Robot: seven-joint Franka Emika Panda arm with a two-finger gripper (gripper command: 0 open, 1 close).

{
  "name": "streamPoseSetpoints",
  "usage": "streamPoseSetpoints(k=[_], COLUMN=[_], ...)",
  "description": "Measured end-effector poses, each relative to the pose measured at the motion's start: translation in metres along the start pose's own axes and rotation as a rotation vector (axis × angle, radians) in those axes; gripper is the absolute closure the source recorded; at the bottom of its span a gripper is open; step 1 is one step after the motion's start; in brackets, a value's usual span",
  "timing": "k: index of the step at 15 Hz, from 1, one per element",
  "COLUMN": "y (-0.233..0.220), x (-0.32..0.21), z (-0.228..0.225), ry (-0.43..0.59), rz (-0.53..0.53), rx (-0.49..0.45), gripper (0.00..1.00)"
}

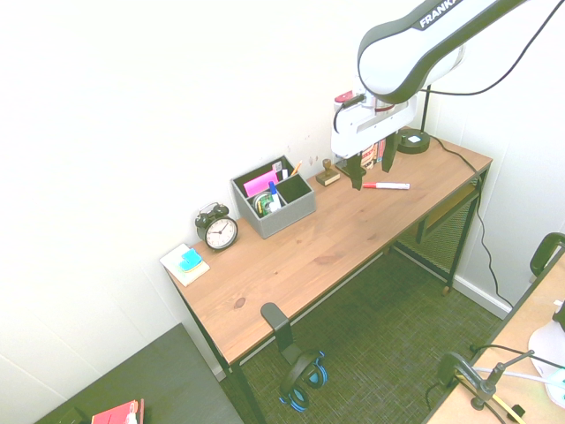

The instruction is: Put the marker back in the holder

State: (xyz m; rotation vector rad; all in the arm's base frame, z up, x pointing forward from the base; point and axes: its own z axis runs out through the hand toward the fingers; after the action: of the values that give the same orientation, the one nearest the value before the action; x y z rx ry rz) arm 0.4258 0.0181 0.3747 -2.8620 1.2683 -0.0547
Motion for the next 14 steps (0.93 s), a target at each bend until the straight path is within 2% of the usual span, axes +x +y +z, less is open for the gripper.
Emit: streamPoseSetpoints(k=[2, 3, 8, 12, 14], y=[0.001, 0.004, 0.047, 0.067, 0.081], x=[0.001, 0.005, 0.07, 0.105, 0.123], z=[0.001, 0.0, 0.005, 0.043, 0.061], ry=[-0.004, -0.011, 0.025, 0.05, 0.058], rz=[-0.02, -0.066, -0.36, -0.612, -0.676], rx=[0.001, 0.014, 0.072, 0.053, 0.036], gripper=[0.0, 0.0, 0.0, 0.0, 0.0])
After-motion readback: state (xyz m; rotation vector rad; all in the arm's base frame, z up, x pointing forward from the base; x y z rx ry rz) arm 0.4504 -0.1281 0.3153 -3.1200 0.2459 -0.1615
